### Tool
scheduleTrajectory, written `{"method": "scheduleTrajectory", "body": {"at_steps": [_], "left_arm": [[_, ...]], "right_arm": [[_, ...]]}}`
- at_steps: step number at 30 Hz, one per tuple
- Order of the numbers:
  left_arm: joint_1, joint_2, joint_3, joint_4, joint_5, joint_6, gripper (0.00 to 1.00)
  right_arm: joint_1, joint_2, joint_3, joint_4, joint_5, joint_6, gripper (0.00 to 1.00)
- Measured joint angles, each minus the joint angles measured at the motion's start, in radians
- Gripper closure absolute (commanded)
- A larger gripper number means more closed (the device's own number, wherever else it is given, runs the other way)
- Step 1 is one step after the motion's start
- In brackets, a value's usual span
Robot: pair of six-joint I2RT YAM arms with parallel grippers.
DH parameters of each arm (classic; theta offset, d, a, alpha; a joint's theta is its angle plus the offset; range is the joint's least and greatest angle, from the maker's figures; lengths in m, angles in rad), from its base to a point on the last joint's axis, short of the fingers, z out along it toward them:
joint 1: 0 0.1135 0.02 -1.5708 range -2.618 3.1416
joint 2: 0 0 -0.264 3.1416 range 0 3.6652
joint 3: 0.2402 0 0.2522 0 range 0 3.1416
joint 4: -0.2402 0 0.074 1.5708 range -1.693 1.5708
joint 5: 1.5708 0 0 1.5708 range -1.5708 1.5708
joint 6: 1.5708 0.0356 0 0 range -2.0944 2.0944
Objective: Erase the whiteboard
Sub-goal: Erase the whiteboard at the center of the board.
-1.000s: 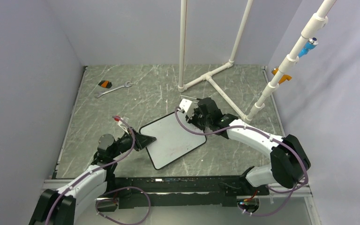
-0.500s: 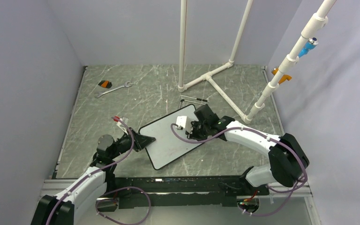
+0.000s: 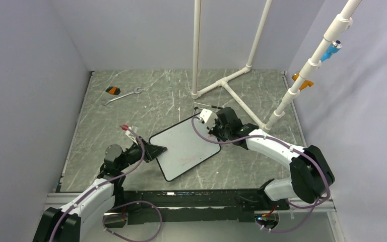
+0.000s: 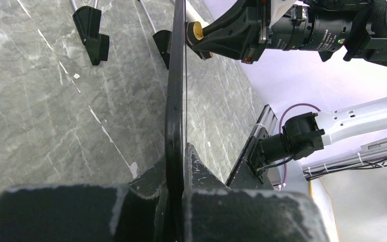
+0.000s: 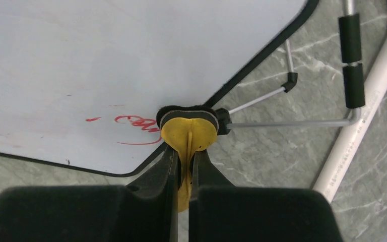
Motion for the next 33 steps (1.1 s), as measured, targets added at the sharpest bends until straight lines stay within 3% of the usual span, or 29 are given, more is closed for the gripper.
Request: {"method": "scheduleTrajectory", "body": {"at_steps": [11, 24, 33], "left_arm": [[0.000, -0.046, 0.000, -0.037, 0.003, 0.016, 1.00], [0.000, -0.030, 0.000, -0.026, 0.002, 0.013, 1.00], [0.000, -0.037, 0.000, -0.031, 0.001, 0.013, 1.00]], "right_arm": [[0.111, 0.001, 0.000, -0.134, -0.171, -0.126, 1.00], [-0.019, -0.002, 0.000, -0.024, -0.013, -0.019, 1.00], [0.116, 0.012, 0.001, -0.123, -0.150, -0.101, 1.00]]}}
